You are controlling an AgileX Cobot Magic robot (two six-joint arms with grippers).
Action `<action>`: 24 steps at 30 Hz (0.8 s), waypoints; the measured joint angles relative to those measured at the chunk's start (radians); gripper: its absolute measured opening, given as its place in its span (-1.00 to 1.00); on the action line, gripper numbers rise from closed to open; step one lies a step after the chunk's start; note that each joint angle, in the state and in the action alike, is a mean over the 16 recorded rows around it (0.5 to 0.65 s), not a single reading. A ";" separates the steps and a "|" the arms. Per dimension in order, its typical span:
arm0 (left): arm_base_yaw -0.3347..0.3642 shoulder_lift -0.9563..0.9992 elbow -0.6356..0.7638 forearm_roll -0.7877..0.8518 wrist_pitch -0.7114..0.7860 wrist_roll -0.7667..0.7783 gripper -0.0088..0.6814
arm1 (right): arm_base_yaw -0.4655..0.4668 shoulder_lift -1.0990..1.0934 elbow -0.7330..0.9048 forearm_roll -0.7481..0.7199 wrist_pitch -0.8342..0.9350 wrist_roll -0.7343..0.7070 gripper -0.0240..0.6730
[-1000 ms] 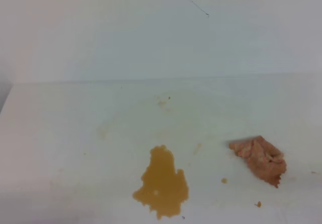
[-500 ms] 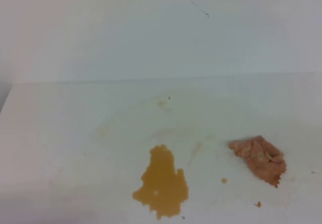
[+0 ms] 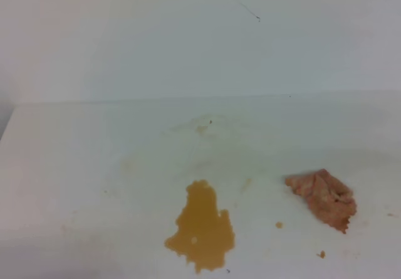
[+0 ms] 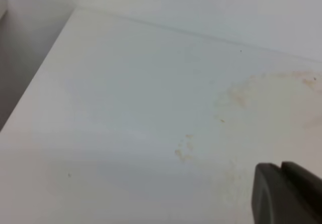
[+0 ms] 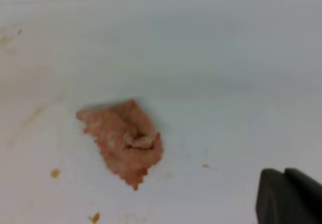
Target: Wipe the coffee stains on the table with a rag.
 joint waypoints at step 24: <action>0.000 0.000 0.000 0.000 0.000 0.000 -0.97 | 0.177 0.787 -0.453 0.262 0.149 -0.484 0.06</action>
